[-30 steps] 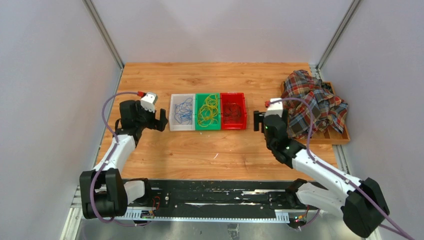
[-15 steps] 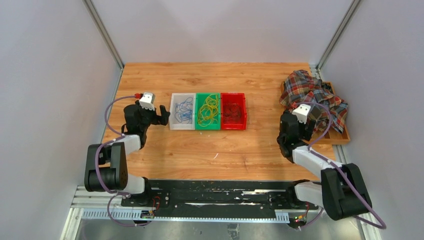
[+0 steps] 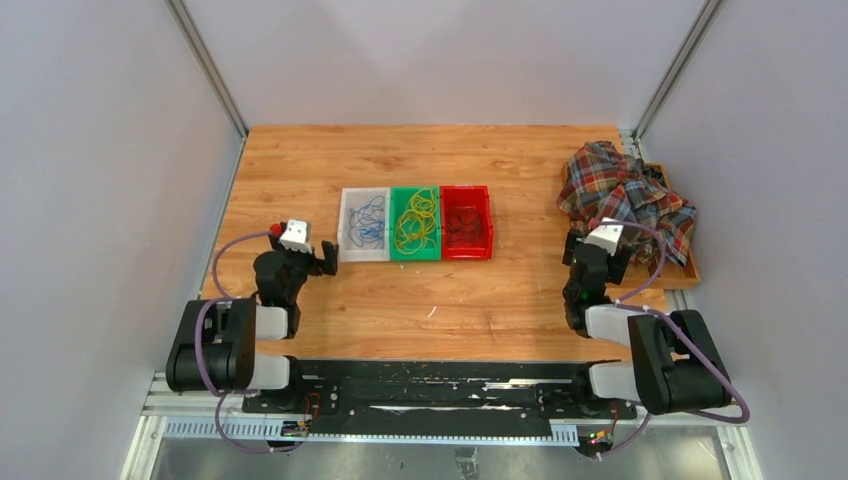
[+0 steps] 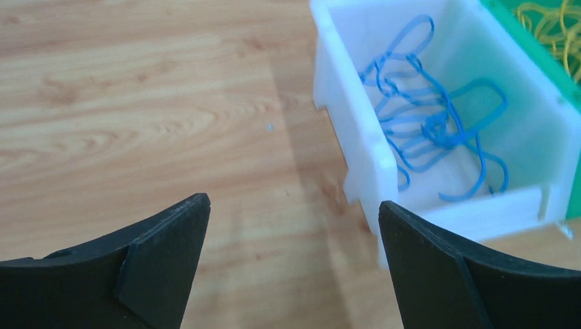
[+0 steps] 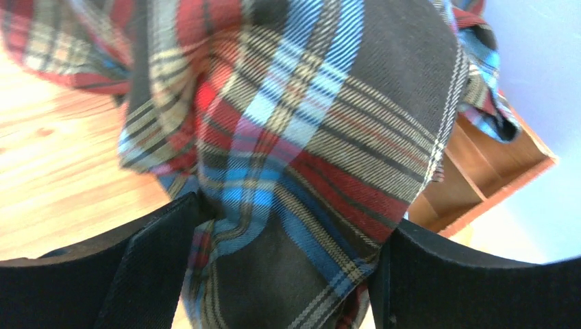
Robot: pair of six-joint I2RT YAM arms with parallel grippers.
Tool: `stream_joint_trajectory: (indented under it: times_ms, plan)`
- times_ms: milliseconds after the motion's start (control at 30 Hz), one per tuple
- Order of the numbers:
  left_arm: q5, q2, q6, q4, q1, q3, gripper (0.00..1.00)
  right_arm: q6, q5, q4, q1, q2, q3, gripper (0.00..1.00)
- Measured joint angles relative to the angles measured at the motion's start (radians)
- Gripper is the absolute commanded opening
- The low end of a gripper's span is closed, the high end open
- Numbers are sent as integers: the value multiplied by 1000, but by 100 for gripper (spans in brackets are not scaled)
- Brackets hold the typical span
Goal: Untangle the cables
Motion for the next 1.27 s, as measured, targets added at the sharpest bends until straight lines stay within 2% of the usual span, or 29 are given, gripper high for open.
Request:
stream_joint_trajectory:
  times_ms: [33,100,200,233,333,1267]
  plan:
    - [-14,23,1,86,-10,-48,98,-16,-34,28,2,-11,-21,83]
    - [-28,54,1,156,-18,-100,98,-43,-97,91,6,-21,-66,86]
    - [-55,39,6,140,-27,-88,98,-95,-176,269,10,89,-117,88]
    - [-62,39,6,143,-28,-71,98,-112,-196,279,11,144,-109,88]
    - [-86,40,10,131,-35,-19,98,-109,-228,200,0,118,-73,89]
    - [-122,41,13,119,-48,-8,98,-108,-281,222,-15,115,-44,91]
